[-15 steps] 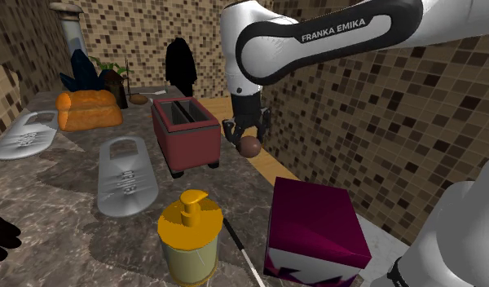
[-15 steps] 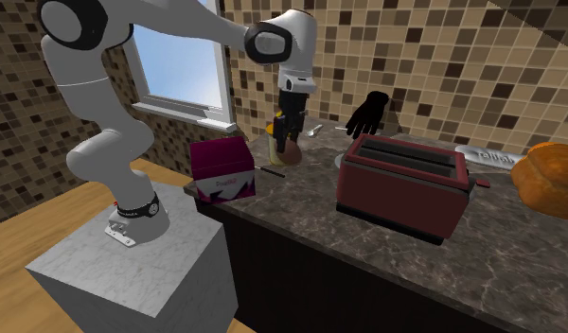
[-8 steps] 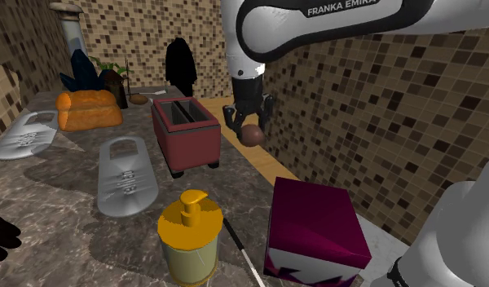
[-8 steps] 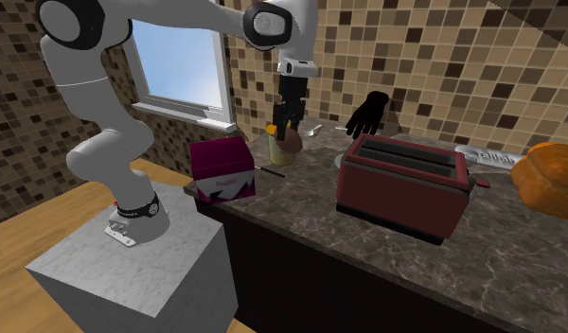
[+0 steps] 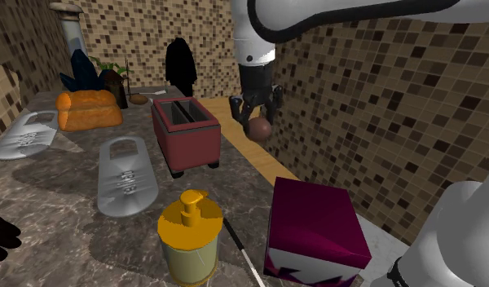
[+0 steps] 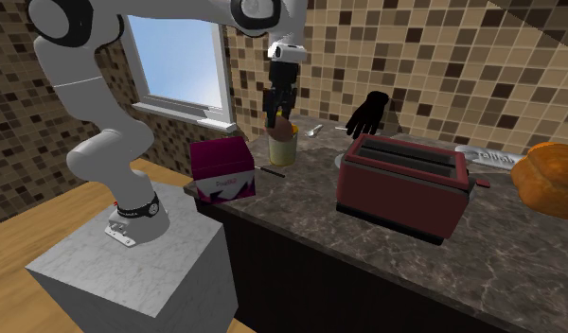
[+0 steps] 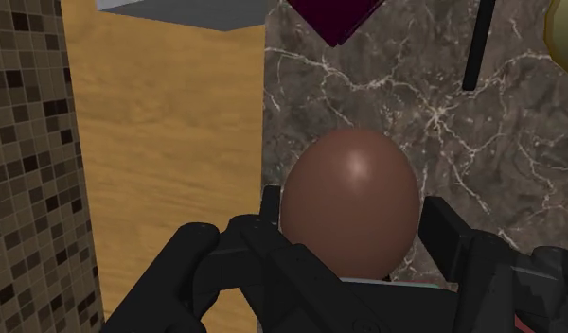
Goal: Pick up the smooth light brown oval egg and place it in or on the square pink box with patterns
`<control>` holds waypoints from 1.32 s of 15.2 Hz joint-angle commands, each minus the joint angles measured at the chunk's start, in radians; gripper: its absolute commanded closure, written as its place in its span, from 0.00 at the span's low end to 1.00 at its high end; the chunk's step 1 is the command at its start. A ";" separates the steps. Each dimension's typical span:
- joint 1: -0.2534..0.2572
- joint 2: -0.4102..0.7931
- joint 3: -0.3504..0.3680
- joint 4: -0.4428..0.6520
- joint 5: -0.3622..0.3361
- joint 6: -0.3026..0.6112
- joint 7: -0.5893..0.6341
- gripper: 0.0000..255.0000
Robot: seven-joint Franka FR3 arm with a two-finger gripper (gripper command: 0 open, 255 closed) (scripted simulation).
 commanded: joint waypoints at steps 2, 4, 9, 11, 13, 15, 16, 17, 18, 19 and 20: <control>0.013 -0.111 0.002 -0.103 0.032 -0.004 0.003 1.00; 0.026 -0.185 0.005 -0.166 0.055 -0.014 0.009 1.00; 0.066 -0.366 0.013 -0.299 0.109 -0.059 0.027 1.00; 0.085 -0.437 0.018 -0.344 0.131 -0.084 0.038 1.00; 0.106 -0.506 0.023 -0.384 0.154 -0.114 0.050 1.00; 0.127 -0.574 0.030 -0.418 0.176 -0.148 0.065 1.00; 0.139 -0.609 0.035 -0.434 0.188 -0.166 0.074 1.00; 0.140 -0.612 0.036 -0.449 0.190 -0.154 0.074 1.00; 0.141 -0.615 0.038 -0.465 0.192 -0.142 0.075 1.00; 0.143 -0.618 0.040 -0.480 0.194 -0.130 0.076 1.00; 0.144 -0.620 0.042 -0.494 0.196 -0.117 0.077 1.00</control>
